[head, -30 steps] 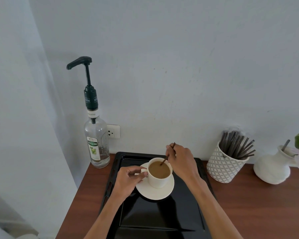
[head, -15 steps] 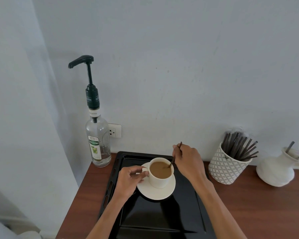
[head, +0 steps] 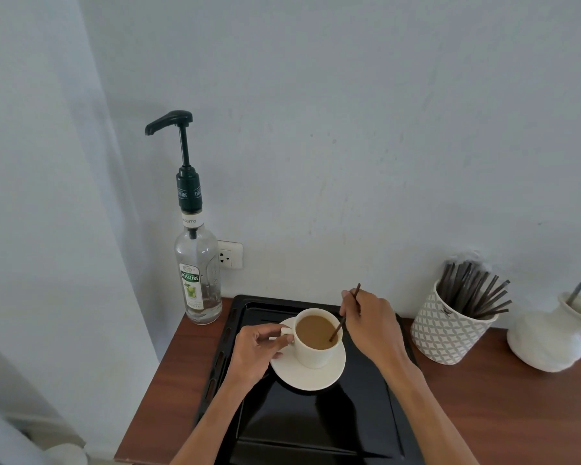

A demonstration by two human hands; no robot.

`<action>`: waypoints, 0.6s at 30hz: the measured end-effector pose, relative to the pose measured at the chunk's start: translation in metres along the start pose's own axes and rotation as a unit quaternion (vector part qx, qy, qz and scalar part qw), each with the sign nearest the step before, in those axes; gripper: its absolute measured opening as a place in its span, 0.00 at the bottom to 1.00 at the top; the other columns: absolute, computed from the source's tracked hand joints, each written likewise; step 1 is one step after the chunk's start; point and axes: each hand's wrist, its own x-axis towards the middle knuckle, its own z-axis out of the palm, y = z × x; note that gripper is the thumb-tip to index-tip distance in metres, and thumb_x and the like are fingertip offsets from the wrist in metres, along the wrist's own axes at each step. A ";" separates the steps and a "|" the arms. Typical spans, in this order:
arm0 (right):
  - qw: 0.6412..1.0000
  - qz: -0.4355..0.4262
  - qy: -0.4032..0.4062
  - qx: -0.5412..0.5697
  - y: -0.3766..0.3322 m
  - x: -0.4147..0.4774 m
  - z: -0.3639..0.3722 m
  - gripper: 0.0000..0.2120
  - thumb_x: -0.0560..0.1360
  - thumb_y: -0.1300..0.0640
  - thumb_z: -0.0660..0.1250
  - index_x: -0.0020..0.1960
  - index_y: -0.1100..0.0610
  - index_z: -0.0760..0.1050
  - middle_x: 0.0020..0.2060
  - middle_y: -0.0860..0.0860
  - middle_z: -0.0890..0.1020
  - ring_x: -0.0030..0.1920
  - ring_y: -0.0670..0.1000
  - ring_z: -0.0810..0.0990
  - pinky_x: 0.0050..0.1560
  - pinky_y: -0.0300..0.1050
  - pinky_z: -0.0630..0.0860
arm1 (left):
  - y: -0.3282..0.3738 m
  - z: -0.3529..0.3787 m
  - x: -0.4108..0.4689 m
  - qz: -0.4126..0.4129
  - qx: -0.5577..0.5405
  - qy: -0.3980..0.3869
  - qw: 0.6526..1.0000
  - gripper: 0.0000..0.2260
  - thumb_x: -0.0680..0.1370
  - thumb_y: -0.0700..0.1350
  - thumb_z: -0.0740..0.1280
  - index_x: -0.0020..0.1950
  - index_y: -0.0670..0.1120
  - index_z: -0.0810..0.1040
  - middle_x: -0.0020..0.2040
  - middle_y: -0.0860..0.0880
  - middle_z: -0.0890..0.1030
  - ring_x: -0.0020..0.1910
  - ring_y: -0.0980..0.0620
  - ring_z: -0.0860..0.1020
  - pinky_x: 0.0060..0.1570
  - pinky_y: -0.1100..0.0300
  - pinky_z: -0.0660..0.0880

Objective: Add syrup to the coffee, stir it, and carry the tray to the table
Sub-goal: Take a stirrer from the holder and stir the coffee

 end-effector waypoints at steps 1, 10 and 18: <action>0.999 -0.002 -0.024 0.021 -0.001 -0.001 0.002 0.19 0.85 0.49 0.59 0.37 0.52 0.77 0.28 0.50 0.81 0.28 0.48 0.78 0.33 0.47 0.75 | 0.000 0.000 0.000 -0.003 -0.002 0.000 1.000 0.09 0.74 0.41 0.76 0.46 0.55 0.89 0.45 0.50 0.88 0.46 0.53 0.85 0.38 0.60 0.81; 1.000 -0.009 -0.017 -0.023 -0.011 0.006 -0.001 0.19 0.85 0.49 0.58 0.41 0.54 0.78 0.33 0.48 0.84 0.34 0.49 0.83 0.42 0.55 0.83 | 0.007 0.001 -0.001 -0.008 -0.012 -0.008 1.000 0.07 0.73 0.38 0.76 0.46 0.49 0.89 0.45 0.50 0.89 0.44 0.55 0.85 0.38 0.57 0.82; 0.998 -0.023 -0.050 0.033 -0.017 -0.003 -0.001 0.18 0.85 0.49 0.59 0.40 0.51 0.78 0.31 0.49 0.84 0.34 0.51 0.84 0.43 0.53 0.83 | 0.006 -0.001 -0.001 -0.009 0.005 -0.016 1.000 0.06 0.74 0.39 0.75 0.49 0.48 0.89 0.46 0.51 0.88 0.46 0.54 0.85 0.39 0.58 0.81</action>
